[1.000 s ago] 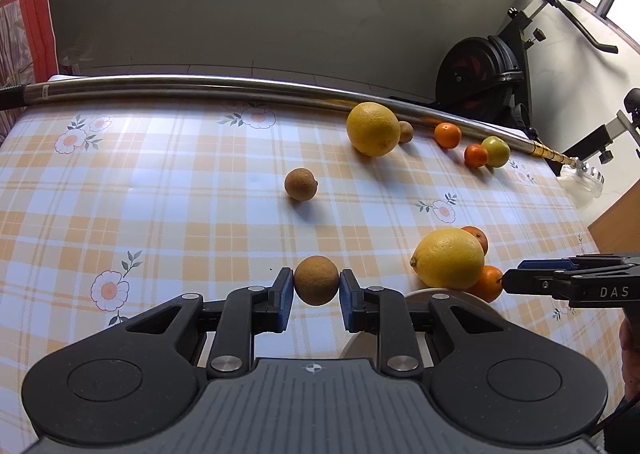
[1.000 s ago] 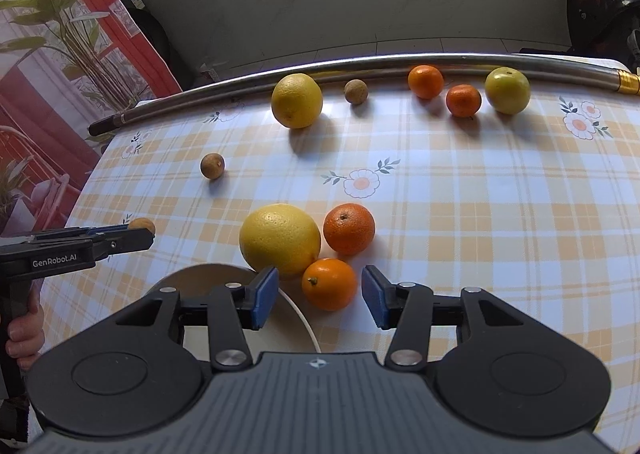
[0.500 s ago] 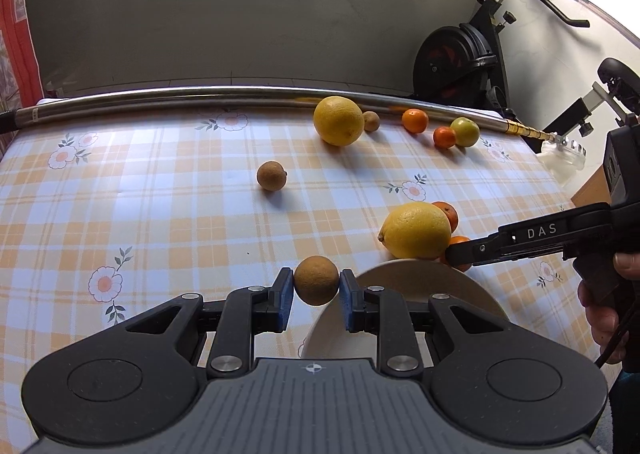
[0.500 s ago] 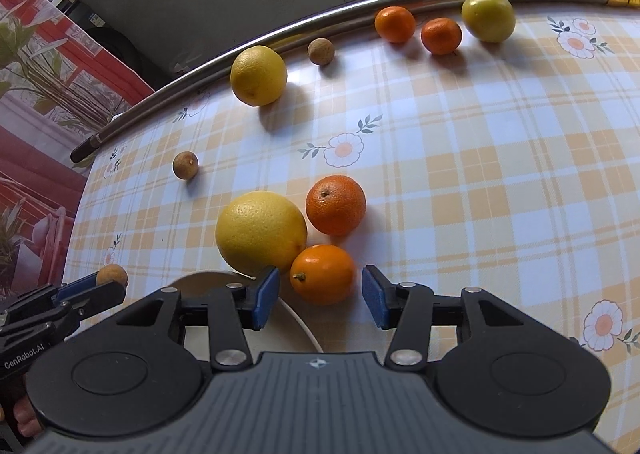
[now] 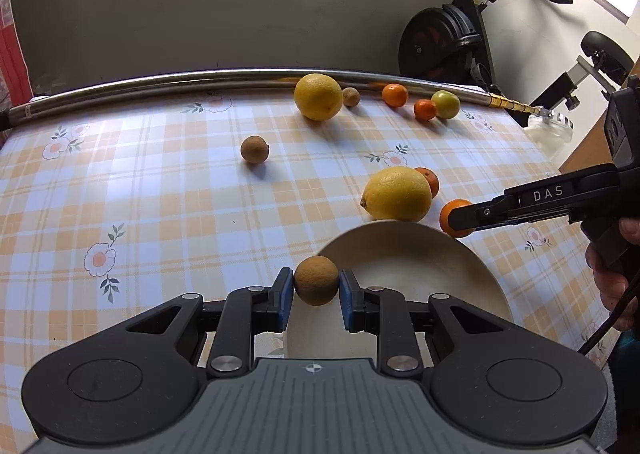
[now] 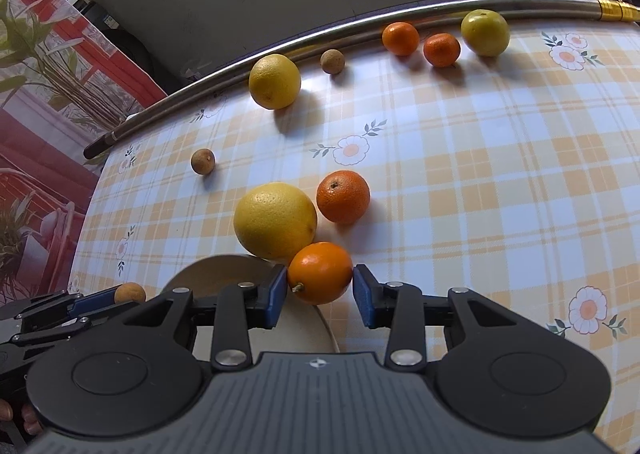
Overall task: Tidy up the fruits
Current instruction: 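Lower both fruits into the white plate and open both grippers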
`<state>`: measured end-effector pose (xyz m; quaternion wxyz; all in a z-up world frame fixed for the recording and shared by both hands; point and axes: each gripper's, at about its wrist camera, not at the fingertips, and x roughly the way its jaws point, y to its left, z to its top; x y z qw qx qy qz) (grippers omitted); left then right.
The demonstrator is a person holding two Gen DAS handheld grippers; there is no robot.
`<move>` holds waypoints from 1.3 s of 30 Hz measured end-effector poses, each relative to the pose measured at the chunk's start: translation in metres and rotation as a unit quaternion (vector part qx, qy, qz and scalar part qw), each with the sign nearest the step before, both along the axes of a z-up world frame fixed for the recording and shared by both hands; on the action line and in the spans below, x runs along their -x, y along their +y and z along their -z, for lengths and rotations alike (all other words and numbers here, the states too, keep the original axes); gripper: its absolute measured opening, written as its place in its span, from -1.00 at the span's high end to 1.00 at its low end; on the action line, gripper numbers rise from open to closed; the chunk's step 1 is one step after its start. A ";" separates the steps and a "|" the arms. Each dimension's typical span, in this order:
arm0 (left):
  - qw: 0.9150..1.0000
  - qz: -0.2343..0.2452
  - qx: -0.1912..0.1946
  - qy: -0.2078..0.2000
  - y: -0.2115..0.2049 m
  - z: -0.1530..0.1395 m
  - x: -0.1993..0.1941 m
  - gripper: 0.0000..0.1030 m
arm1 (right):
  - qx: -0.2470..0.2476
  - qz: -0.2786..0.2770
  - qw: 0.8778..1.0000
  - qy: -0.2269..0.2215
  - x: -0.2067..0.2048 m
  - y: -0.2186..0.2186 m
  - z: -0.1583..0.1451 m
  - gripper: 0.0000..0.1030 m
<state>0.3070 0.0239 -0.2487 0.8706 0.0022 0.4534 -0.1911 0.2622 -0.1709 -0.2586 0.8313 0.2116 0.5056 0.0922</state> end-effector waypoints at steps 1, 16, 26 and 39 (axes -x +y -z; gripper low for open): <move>1.000 0.001 -0.001 0.000 0.000 0.000 0.001 0.49 | 0.001 -0.002 1.000 -0.004 0.004 0.000 -0.003 0.25; 1.000 0.004 -0.012 0.009 0.001 0.005 0.013 0.49 | -0.005 -0.049 0.999 -0.012 0.050 0.016 -0.016 0.25; 1.000 0.007 -0.025 -0.004 -0.001 0.002 0.021 0.49 | 0.000 -0.060 0.998 0.009 0.067 0.023 -0.008 0.25; 1.000 0.002 -0.025 -0.010 -0.001 0.000 0.024 0.49 | -0.001 -0.055 0.998 0.017 0.070 0.022 -0.005 0.21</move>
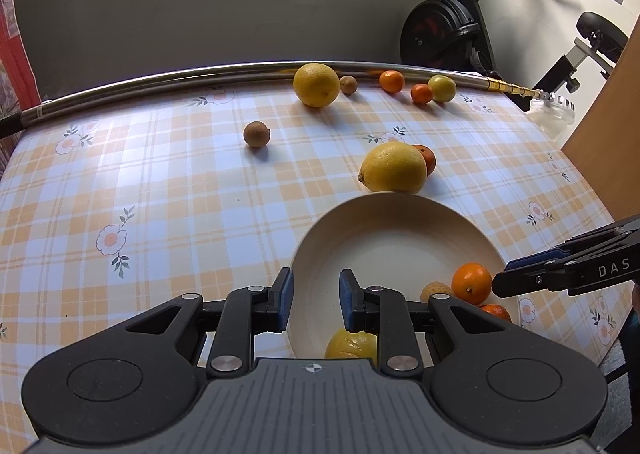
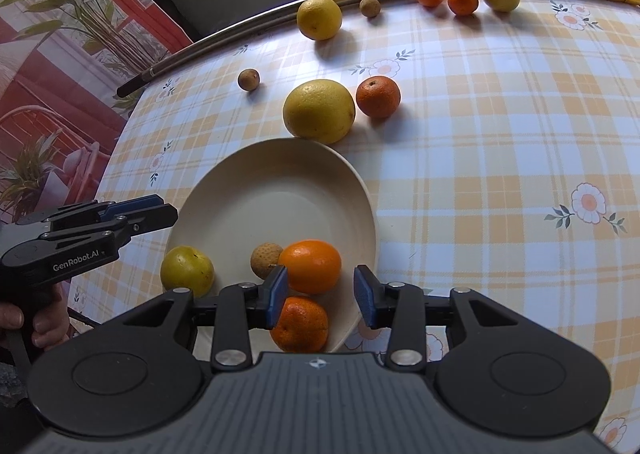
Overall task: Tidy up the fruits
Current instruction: 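Lower both fruits into the white plate and open both grippers, then withdraw both open grippers and move them toward the fruits by the pole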
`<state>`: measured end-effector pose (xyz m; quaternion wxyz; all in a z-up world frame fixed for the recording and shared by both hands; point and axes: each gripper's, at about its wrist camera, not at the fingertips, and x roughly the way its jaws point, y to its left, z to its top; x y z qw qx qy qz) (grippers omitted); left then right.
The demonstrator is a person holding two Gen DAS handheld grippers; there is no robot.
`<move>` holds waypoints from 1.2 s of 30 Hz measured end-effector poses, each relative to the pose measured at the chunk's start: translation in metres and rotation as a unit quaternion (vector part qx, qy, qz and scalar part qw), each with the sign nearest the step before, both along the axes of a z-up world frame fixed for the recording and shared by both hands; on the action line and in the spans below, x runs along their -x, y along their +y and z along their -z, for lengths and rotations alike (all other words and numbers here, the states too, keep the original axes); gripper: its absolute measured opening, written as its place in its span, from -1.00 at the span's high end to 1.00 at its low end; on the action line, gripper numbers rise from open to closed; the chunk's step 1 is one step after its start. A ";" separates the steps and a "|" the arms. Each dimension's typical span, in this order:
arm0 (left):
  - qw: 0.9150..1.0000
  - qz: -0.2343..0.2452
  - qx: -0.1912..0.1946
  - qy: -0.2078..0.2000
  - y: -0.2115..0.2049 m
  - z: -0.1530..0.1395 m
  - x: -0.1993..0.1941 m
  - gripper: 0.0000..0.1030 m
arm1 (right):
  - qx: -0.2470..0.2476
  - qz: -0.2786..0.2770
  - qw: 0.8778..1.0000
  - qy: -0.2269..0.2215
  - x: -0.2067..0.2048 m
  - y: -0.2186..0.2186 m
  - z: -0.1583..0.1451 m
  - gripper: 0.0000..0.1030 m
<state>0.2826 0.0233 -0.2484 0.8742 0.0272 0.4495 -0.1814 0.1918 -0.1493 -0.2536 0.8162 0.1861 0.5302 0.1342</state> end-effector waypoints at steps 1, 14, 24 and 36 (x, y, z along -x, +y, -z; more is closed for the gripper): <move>1.000 -0.001 0.000 0.000 0.000 0.000 0.000 0.49 | 0.000 0.001 1.000 -0.001 0.000 0.000 -0.001 0.21; 0.999 -0.031 0.012 -0.009 0.013 -0.008 -0.005 0.49 | 0.040 0.022 0.997 -0.055 0.002 -0.006 -0.020 0.21; 0.996 -0.077 0.032 -0.027 0.033 -0.024 -0.015 0.49 | 0.080 0.039 0.989 -0.118 0.005 -0.018 -0.037 0.20; 0.991 -0.115 0.042 -0.052 0.049 -0.041 -0.027 0.49 | 0.094 0.087 0.979 -0.161 0.005 -0.045 -0.048 0.20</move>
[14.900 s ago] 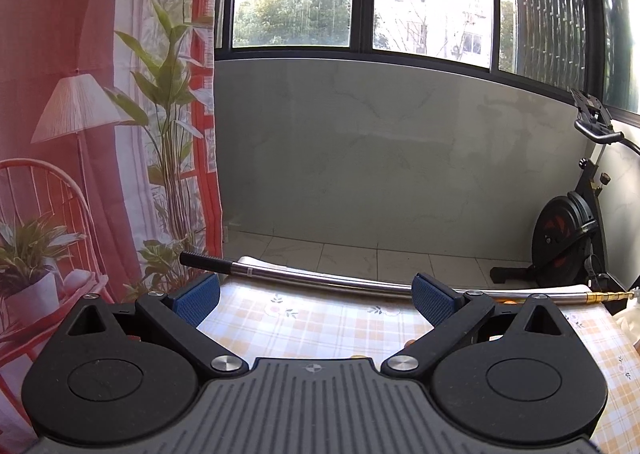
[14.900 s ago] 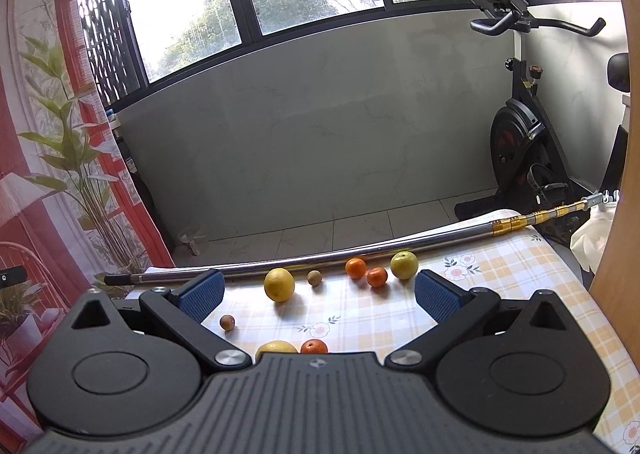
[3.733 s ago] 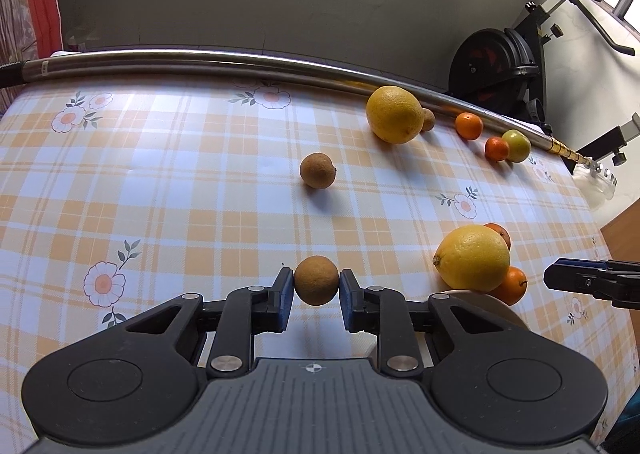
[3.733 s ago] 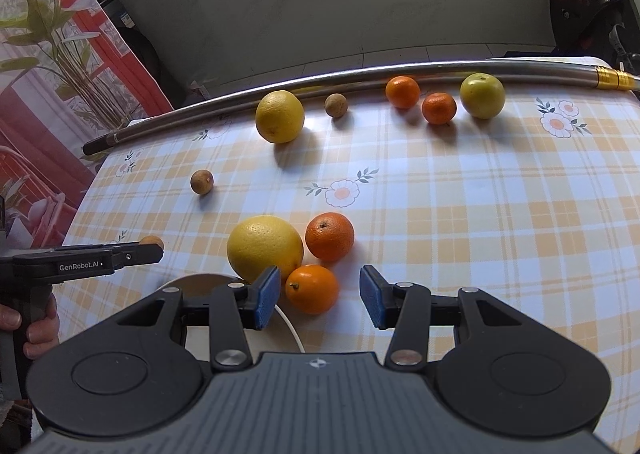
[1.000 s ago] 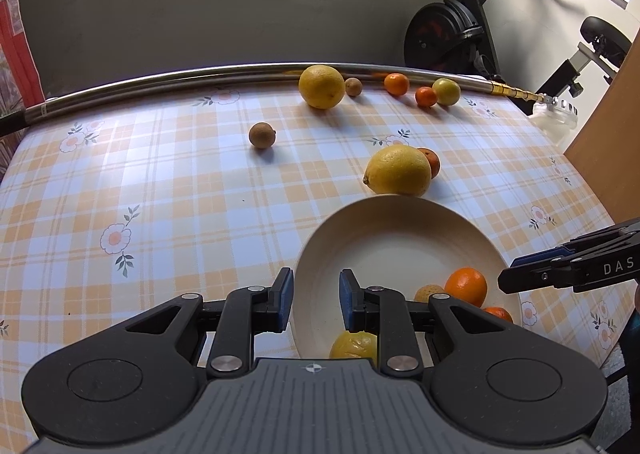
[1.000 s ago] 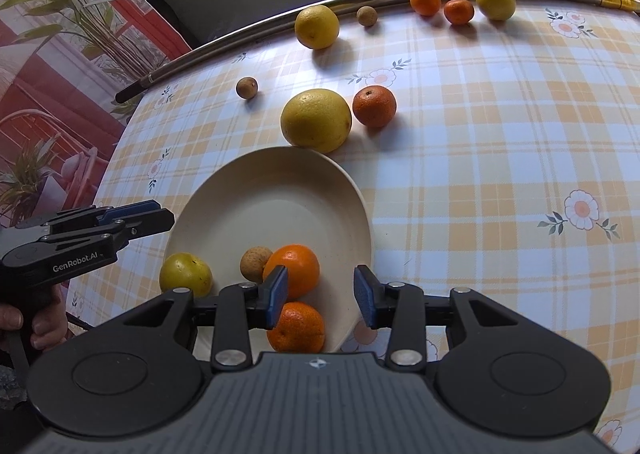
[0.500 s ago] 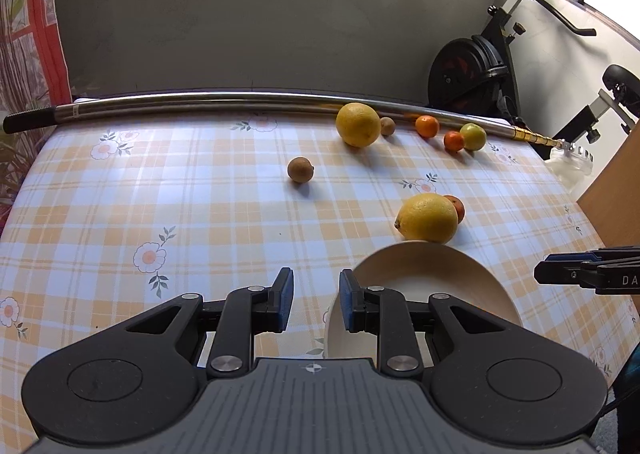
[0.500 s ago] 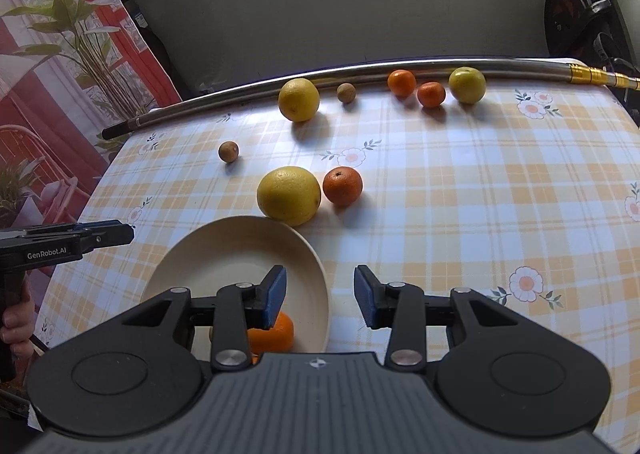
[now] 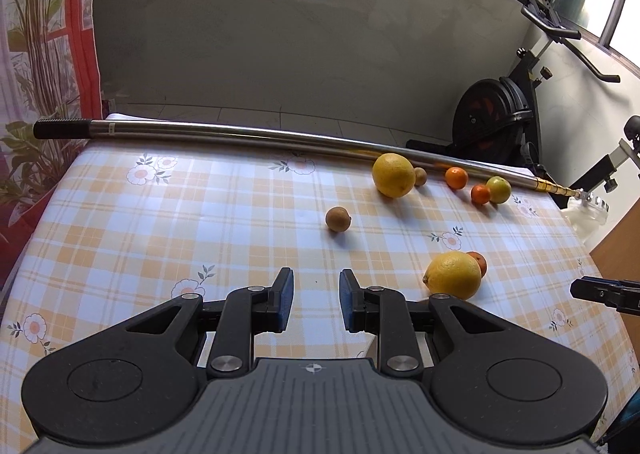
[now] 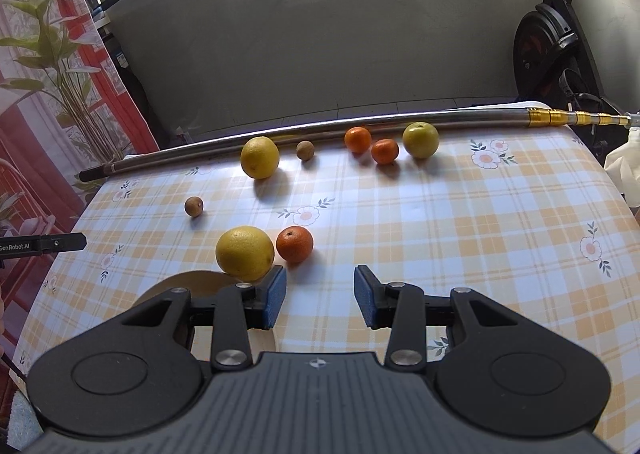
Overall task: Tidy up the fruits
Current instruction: 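Withdraw both open grippers and move them toward the fruits by the pole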
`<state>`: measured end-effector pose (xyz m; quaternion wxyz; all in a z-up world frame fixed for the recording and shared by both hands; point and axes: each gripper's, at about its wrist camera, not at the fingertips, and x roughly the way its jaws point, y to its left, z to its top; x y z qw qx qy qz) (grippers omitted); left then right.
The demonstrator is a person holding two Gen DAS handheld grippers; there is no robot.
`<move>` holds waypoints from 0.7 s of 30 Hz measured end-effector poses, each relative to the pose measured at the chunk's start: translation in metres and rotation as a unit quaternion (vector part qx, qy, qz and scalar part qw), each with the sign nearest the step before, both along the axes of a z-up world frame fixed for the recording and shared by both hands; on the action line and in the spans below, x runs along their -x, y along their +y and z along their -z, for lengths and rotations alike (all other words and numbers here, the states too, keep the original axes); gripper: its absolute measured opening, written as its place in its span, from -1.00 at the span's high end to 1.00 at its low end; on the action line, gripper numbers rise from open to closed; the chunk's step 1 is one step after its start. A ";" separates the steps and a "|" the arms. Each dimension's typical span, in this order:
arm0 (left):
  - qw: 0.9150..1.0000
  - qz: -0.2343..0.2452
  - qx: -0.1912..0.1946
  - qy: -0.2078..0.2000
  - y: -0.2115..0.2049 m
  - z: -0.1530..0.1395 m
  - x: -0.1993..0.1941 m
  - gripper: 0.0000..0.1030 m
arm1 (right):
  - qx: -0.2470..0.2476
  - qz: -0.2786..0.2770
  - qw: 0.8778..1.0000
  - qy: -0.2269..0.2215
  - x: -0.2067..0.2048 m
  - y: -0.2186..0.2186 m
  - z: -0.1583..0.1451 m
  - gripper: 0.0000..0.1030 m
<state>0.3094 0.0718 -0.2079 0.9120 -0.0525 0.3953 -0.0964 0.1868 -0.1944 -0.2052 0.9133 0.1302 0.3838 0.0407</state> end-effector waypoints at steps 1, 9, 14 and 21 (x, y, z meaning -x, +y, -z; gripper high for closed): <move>1.000 -0.003 0.000 -0.001 0.000 -0.001 -0.001 0.49 | 0.001 0.005 1.000 -0.003 0.000 -0.003 -0.001 0.20; 1.000 -0.018 0.001 -0.010 -0.004 -0.007 -0.007 0.49 | 0.000 0.035 0.999 -0.028 -0.002 -0.025 -0.005 0.20; 1.000 -0.021 0.006 -0.016 -0.011 -0.011 -0.012 0.48 | 0.003 0.048 0.998 -0.039 -0.004 -0.034 -0.003 0.17; 0.999 -0.018 0.014 -0.023 -0.028 -0.018 -0.024 0.25 | 0.004 0.061 0.996 -0.059 -0.009 -0.049 -0.004 0.09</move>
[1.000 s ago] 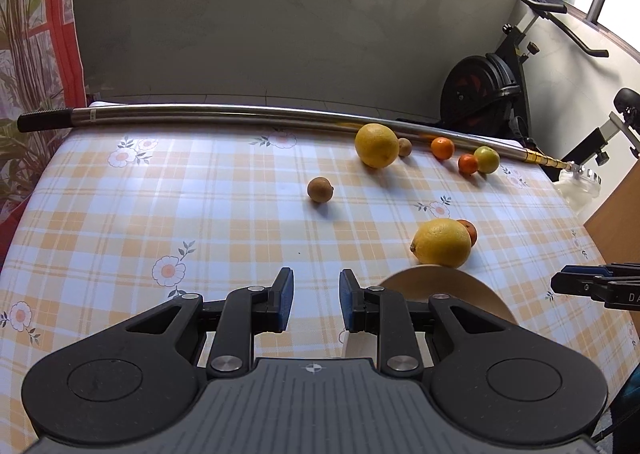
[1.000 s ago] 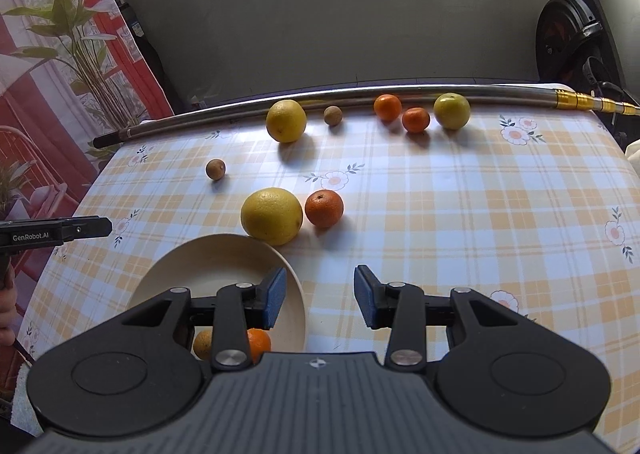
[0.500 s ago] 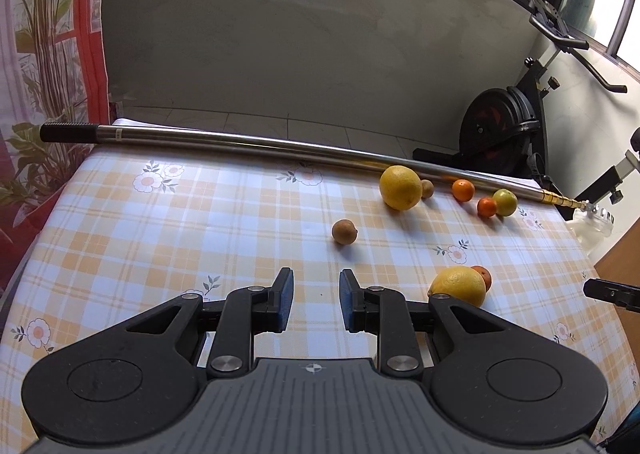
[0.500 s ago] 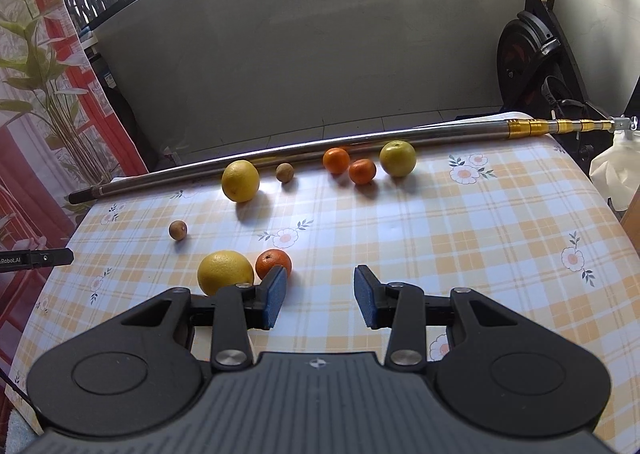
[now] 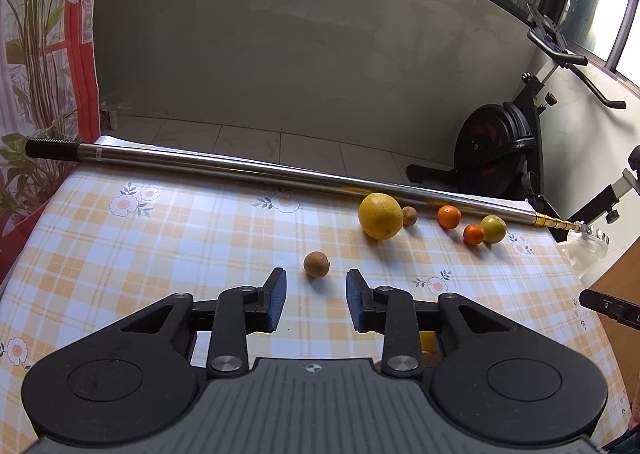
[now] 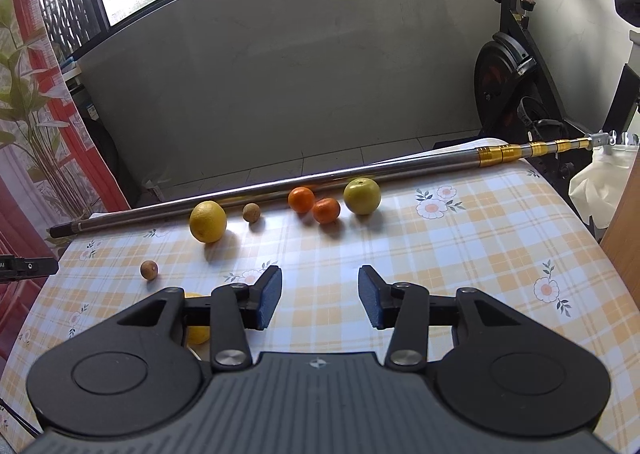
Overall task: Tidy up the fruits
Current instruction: 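Withdraw both open grippers and move them toward the fruits by the pole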
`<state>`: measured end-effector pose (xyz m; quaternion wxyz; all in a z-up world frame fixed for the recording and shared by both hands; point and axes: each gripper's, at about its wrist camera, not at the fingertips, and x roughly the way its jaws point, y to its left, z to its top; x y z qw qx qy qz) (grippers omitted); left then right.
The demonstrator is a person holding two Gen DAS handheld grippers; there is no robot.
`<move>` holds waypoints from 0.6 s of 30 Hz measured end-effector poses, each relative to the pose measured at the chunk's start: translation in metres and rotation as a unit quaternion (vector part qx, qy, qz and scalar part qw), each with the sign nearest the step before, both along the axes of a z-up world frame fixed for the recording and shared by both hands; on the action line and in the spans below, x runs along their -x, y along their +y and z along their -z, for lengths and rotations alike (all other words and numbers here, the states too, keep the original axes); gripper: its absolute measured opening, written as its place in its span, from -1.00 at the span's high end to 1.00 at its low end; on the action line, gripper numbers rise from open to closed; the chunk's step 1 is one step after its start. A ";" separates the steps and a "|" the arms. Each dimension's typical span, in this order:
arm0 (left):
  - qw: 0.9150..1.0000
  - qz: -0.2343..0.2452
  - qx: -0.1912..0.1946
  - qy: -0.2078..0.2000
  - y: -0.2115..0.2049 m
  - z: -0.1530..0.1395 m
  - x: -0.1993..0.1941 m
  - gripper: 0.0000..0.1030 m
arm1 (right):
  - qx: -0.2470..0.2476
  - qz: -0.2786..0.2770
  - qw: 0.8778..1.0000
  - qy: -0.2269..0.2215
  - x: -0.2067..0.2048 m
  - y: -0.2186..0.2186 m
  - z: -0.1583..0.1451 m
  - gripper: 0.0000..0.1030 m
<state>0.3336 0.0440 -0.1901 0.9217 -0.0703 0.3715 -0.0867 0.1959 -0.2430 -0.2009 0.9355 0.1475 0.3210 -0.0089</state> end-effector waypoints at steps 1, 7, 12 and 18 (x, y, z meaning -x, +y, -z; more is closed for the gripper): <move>1.000 0.001 0.001 -0.002 -0.003 -0.002 -0.002 0.18 | -0.001 0.002 1.000 -0.003 -0.001 -0.003 0.000 0.06; 1.000 0.011 0.006 0.004 -0.019 -0.006 -0.020 0.06 | -0.003 0.012 1.000 -0.009 -0.012 -0.018 0.001 0.04; 0.999 0.016 0.010 0.026 -0.036 -0.009 -0.047 0.06 | -0.017 0.013 1.000 -0.005 -0.023 -0.029 0.008 0.04; 0.998 0.021 0.024 0.051 -0.065 -0.007 -0.089 0.01 | -0.030 0.012 0.999 0.005 -0.042 -0.042 0.020 0.04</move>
